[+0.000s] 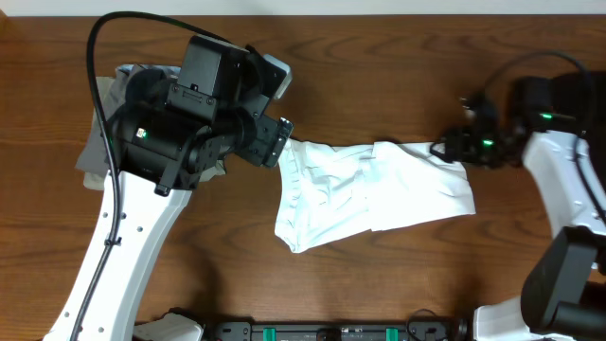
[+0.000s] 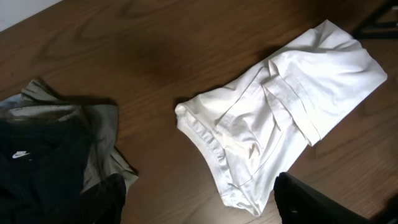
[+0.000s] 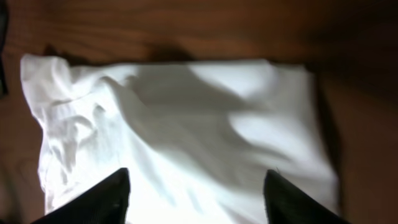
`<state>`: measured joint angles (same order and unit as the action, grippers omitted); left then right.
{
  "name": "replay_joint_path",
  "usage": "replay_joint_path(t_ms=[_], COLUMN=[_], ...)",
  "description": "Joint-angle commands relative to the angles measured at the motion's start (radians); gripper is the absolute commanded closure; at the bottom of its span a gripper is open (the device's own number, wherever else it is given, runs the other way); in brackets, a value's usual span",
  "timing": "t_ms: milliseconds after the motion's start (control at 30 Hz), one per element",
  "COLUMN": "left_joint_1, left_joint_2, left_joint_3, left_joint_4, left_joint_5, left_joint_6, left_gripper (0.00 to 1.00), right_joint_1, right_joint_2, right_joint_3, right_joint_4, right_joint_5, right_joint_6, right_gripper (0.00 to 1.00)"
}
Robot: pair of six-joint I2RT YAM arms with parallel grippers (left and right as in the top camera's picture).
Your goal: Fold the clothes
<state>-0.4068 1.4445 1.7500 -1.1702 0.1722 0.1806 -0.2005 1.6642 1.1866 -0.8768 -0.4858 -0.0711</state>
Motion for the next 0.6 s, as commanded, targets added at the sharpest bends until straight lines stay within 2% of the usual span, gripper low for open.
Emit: replay_joint_path(t_ms=[0, 133, 200, 233, 333, 567], left_joint_1=[0.005, 0.005, 0.01, 0.016, 0.032, 0.042], left_joint_2=[0.003, 0.003, 0.006, 0.01, 0.031, 0.14], left_joint_3=[0.016, 0.016, 0.013, 0.005, -0.048, -0.303], left_joint_4=[-0.001, -0.006, -0.019, -0.031, -0.079, -0.014], left_joint_5=[-0.01, -0.01, -0.009, -0.008, 0.0, 0.269], left_joint_6=[0.002, -0.015, -0.072, -0.115, -0.16, -0.198], left_gripper=[0.21, 0.21, 0.2, 0.15, 0.09, 0.07], right_joint_1=[-0.055, -0.09, -0.097, -0.098, -0.098, -0.147], right_joint_2=[0.026, 0.071, 0.093, 0.105, 0.109, 0.102], right_joint_3=[-0.013, -0.066, -0.087, -0.093, -0.093, -0.073], right_joint_4=[-0.04, -0.027, -0.014, -0.013, 0.002, 0.012], right_joint_5=[-0.027, -0.027, -0.028, -0.037, -0.039, -0.146], right_joint_6=[-0.096, -0.111, -0.11, -0.11, -0.11, -0.111], right_gripper=[0.29, 0.28, 0.28, 0.3, 0.32, 0.34])
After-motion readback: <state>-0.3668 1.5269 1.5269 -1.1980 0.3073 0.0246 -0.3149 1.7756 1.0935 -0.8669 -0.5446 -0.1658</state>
